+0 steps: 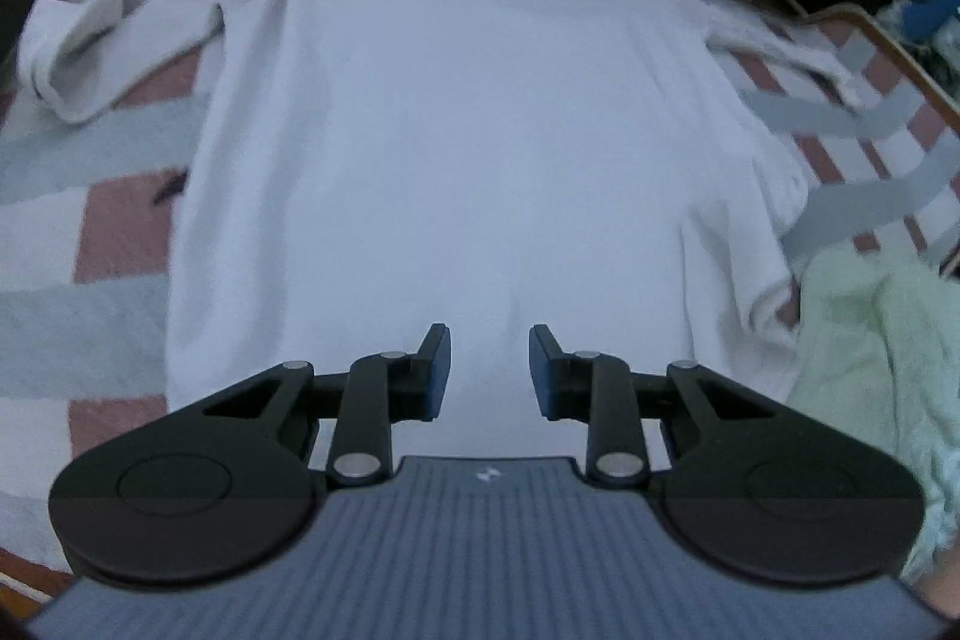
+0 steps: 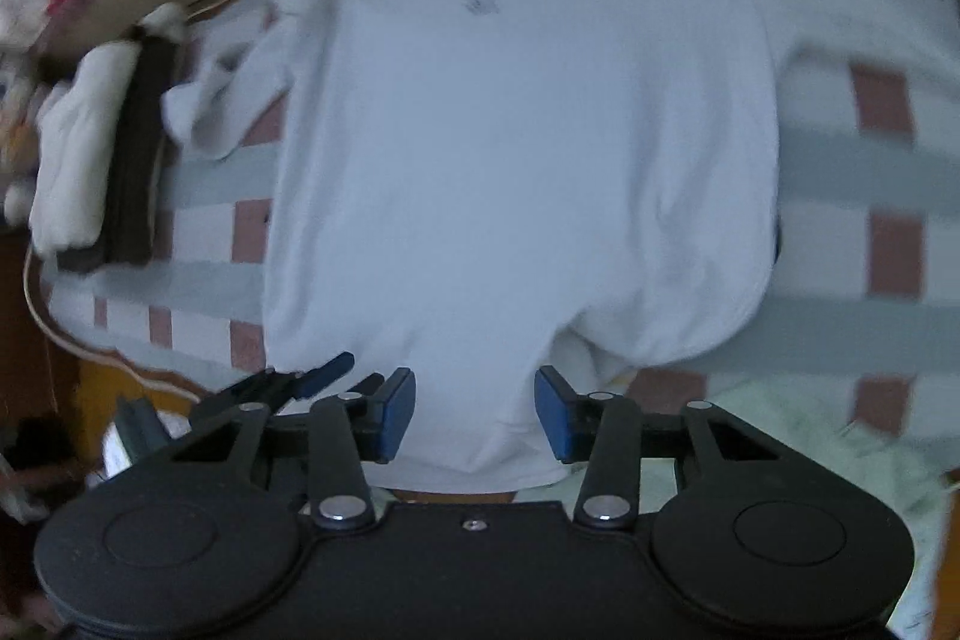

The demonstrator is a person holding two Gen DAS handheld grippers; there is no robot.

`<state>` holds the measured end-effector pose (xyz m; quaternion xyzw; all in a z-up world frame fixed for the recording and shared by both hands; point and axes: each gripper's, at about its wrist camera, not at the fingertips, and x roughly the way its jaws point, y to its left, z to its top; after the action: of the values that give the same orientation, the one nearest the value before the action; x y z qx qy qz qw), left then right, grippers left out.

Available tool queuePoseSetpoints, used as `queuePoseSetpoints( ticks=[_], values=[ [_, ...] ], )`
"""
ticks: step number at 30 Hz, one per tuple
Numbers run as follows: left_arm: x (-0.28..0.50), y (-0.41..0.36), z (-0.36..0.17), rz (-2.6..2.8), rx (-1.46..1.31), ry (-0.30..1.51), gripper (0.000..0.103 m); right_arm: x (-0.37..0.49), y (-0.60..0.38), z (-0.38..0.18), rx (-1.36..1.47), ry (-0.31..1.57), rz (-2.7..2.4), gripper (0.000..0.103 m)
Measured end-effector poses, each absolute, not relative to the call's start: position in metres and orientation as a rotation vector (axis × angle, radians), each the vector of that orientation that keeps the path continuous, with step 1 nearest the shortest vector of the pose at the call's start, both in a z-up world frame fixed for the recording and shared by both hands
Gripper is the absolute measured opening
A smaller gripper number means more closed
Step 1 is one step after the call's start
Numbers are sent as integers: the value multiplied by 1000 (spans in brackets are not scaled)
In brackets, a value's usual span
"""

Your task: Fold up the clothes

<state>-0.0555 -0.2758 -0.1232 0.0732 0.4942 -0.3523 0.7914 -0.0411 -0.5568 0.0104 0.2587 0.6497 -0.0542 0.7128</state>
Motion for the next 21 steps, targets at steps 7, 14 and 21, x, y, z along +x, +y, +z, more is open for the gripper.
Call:
queuePoseSetpoints(
  ticks=[7, 14, 21],
  values=[
    [-43, -283, -128, -762, 76, 1110, 28, -34, -537, 37, 380, 1506, -152, 50],
    [-59, -294, -121, -736, 187, 1070, 28, -103, -564, -49, 575, 1224, -235, 43],
    [-38, -290, -136, -612, 156, 1168, 29, -199, -582, -142, 916, 810, -322, 40]
  ],
)
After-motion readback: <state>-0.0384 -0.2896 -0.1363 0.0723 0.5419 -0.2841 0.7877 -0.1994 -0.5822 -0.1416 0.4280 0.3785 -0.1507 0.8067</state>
